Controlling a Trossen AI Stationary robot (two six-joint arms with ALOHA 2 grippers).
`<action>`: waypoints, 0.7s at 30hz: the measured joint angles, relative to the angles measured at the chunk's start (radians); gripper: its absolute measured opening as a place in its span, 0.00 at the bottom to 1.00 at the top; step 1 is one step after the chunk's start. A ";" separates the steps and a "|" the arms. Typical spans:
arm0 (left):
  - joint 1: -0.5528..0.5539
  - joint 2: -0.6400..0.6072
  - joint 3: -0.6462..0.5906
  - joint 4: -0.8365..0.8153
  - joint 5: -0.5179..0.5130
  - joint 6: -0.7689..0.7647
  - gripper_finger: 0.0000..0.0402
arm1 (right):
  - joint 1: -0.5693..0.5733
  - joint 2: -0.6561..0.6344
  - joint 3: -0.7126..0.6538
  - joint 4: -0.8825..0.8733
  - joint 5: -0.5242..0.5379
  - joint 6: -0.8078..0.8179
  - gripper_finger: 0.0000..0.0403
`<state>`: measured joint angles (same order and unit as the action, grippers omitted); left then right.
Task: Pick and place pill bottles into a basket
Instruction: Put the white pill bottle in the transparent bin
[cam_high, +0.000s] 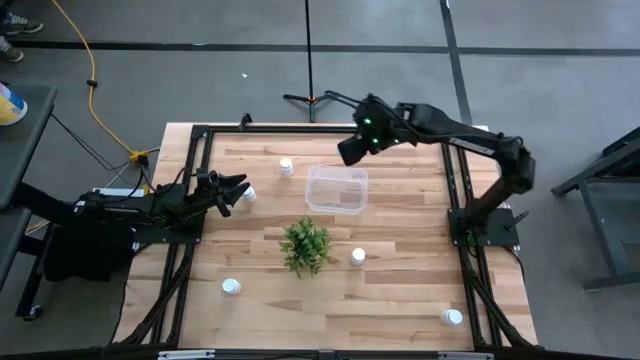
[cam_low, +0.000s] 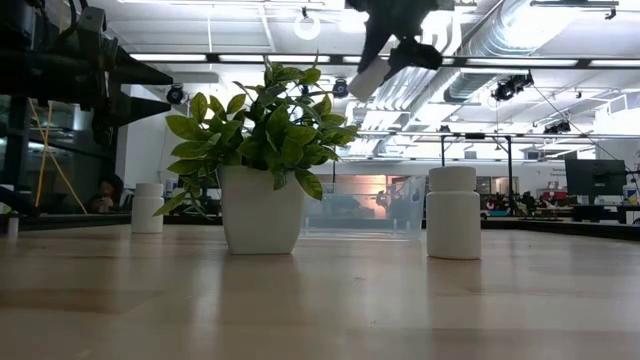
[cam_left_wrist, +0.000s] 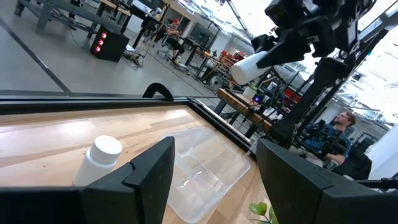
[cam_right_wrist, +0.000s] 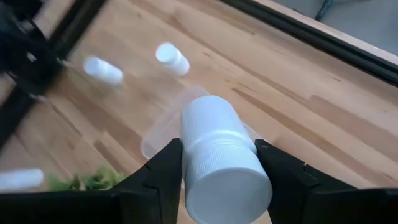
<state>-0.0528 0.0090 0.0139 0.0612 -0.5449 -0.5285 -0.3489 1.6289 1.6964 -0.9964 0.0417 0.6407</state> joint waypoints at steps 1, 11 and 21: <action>0.000 0.000 0.000 0.000 0.000 0.000 0.65 | -0.003 0.023 0.032 -0.030 -0.003 -0.013 0.41; 0.000 0.000 0.000 0.000 0.000 0.000 0.65 | -0.018 0.192 0.288 -0.258 -0.026 -0.085 0.41; 0.000 0.000 0.000 0.000 0.002 0.000 0.65 | -0.018 0.225 0.302 -0.301 -0.030 -0.101 0.41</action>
<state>-0.0525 0.0090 0.0139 0.0612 -0.5434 -0.5285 -0.3672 1.8535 1.9984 -1.2978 0.0116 0.5392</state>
